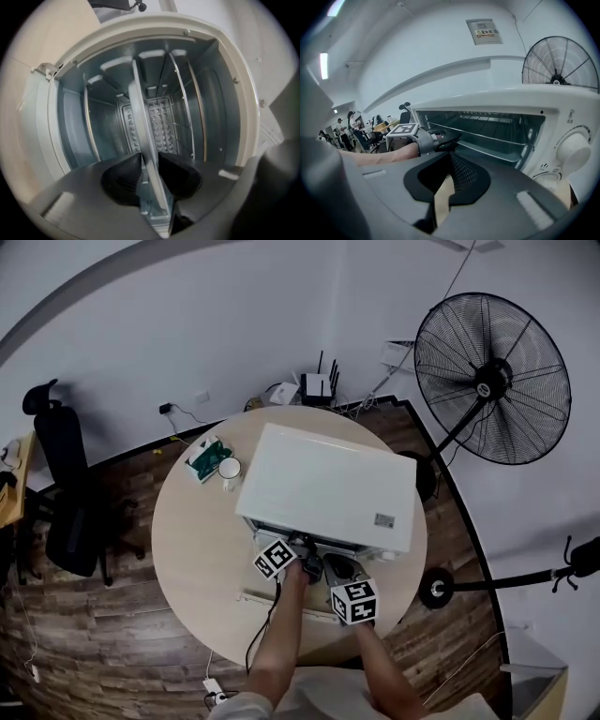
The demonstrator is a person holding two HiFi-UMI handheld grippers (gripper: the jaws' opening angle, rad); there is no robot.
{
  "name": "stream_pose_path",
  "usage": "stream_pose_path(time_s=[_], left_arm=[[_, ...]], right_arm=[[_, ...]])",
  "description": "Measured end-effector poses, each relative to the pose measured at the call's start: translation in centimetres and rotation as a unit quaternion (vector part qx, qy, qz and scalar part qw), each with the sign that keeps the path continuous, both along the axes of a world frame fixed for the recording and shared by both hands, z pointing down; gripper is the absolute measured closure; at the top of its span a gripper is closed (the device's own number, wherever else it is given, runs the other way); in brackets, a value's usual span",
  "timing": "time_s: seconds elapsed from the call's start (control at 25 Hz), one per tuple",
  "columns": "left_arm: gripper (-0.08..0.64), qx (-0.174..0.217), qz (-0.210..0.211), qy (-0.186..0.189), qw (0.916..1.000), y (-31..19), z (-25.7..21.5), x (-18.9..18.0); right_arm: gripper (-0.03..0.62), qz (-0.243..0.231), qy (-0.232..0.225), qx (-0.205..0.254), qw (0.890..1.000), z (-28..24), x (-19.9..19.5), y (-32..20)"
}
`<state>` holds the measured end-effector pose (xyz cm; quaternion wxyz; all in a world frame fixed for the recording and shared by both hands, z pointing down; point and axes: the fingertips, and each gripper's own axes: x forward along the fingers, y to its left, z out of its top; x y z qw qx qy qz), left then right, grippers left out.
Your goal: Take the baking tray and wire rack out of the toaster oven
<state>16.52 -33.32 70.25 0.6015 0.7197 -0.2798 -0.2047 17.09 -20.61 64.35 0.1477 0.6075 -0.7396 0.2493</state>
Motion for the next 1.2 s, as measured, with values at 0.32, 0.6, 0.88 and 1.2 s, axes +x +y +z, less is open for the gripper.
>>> stream_pose_path(time_s=[0.32,0.6,0.88,1.2], left_arm=[[0.442,-0.001,0.010,-0.006,0.9999,-1.0,0.5,1.0],[0.442,-0.021,0.010,0.001,0.9997,-1.6,1.0,1.6],[0.443,-0.041,0.006,0.009,0.9991,-1.3,1.2,1.4],[0.443,-0.051,0.014,-0.005,0.9986,-0.8,1.4,0.8]], right_arm=[[0.595,0.011,0.001,0.003,1.000,-0.5,1.2,0.1],[0.595,0.012,0.001,0.002,1.000,-0.8,1.2,0.6],[0.595,0.022,0.003,0.006,1.000,-1.2,1.8,0.9],[0.595,0.028,0.002,0.006,1.000,-1.1,1.5,1.6]])
